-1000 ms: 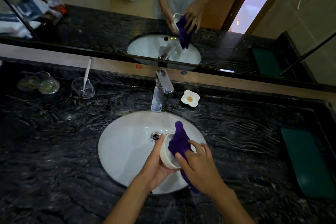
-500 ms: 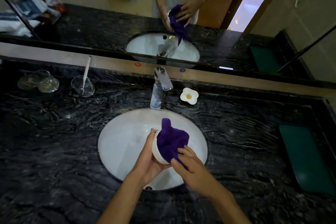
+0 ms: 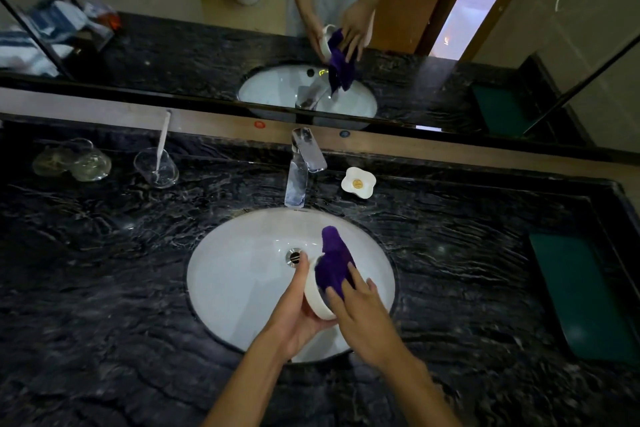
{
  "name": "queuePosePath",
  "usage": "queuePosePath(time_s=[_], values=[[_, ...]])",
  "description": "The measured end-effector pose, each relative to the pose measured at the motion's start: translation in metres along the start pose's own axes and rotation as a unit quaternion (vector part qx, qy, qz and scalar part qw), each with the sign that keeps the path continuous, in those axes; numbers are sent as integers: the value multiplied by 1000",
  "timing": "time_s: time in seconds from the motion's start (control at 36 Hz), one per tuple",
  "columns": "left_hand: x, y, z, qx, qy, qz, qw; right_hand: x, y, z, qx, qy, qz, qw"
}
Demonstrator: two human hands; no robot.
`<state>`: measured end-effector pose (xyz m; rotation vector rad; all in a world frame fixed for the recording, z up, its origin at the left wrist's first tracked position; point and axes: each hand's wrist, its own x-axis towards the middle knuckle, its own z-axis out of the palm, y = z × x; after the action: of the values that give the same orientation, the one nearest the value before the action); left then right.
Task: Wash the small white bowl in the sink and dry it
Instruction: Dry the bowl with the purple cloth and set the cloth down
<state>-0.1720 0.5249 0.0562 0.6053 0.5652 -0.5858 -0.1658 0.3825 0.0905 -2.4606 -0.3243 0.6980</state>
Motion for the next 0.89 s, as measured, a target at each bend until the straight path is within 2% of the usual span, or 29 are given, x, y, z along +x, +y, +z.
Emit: queuePosePath(time_s=[0.11, 0.25, 0.39, 0.44, 0.5, 0.61, 0.67, 0.72, 0.81, 0.89], values=[[1, 1, -2, 1, -6, -10, 1000, 4, -2, 11, 225, -9, 55, 973], [2, 1, -7, 33, 14, -16, 999, 1, 1, 15, 413, -35, 82, 906], [3, 2, -6, 56, 48, 6, 997, -8, 9, 6, 471, -48, 102, 875], [1, 4, -4, 74, 45, 1, 996, -9, 10, 2, 445, -61, 102, 888], [0, 6, -4, 80, 32, -9, 996, -9, 13, -1, 380, -66, 90, 918], [-1, 4, -12, 54, 44, -15, 997, -4, 14, -10, 164, -55, 8, 985], [0, 5, -16, 43, 45, -13, 998, -5, 19, -11, 10, -81, -12, 997], [-1, 5, -16, 43, 39, -18, 998, -6, 27, -5, -92, -96, -28, 991], [-1, 1, -14, 60, 32, -25, 997, -8, 28, 7, -127, -74, -34, 988], [-1, -2, -13, 13, 18, -36, 999, -10, 16, 13, -78, -35, -33, 996]])
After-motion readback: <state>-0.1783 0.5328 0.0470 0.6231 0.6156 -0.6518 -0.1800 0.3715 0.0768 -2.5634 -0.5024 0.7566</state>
